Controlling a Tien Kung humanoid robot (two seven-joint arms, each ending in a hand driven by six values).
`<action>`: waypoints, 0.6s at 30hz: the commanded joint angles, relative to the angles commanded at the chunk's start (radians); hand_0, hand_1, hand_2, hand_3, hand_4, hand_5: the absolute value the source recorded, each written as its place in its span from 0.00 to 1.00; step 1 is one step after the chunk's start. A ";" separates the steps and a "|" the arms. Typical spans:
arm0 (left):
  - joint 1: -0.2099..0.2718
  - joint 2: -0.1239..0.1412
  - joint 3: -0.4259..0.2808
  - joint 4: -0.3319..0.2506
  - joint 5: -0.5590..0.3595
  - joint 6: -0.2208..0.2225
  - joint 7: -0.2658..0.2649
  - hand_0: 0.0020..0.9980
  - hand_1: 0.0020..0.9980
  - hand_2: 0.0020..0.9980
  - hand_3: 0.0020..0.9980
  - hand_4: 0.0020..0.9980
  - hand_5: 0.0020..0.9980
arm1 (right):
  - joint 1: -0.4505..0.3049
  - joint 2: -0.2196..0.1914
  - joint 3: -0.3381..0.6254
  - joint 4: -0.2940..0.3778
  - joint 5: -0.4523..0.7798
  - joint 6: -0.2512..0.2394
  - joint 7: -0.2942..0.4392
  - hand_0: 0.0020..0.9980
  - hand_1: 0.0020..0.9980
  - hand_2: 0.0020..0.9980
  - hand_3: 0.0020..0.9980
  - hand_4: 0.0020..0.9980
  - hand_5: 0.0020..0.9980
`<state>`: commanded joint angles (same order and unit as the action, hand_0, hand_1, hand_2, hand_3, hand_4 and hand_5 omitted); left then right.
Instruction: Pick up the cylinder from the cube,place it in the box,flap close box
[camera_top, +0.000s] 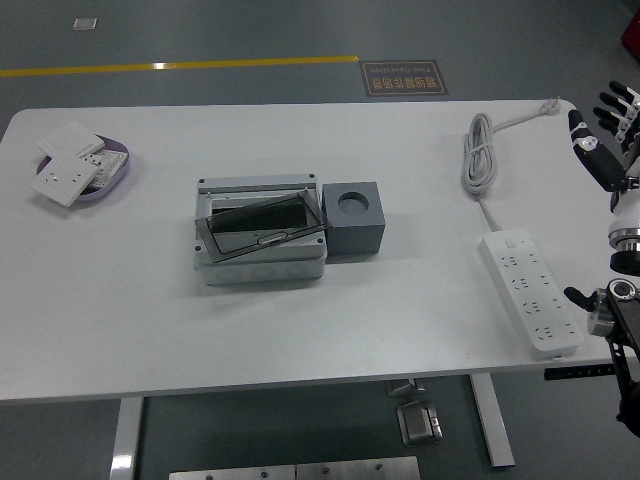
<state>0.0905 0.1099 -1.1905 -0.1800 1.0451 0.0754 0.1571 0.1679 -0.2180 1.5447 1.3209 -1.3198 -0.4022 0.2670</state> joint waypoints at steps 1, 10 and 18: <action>0.000 -0.001 0.000 0.000 0.001 0.000 0.000 0.58 0.59 0.55 0.58 0.60 0.24 | 0.002 -0.001 0.001 -0.006 0.003 0.000 0.000 0.78 0.72 0.75 0.77 0.78 0.26; 0.005 -0.007 0.006 0.000 0.003 0.003 0.001 0.58 0.59 0.55 0.58 0.60 0.24 | 0.023 -0.010 -0.009 -0.023 0.019 0.000 0.000 0.78 0.72 0.74 0.76 0.78 0.26; -0.005 -0.002 0.009 0.000 0.003 0.003 -0.002 0.58 0.59 0.55 0.58 0.60 0.24 | 0.036 -0.012 -0.025 -0.016 0.018 0.000 -0.003 0.78 0.72 0.73 0.71 0.78 0.27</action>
<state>0.0859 0.1076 -1.1816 -0.1800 1.0484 0.0781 0.1549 0.2040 -0.2302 1.5196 1.3045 -1.3016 -0.4023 0.2636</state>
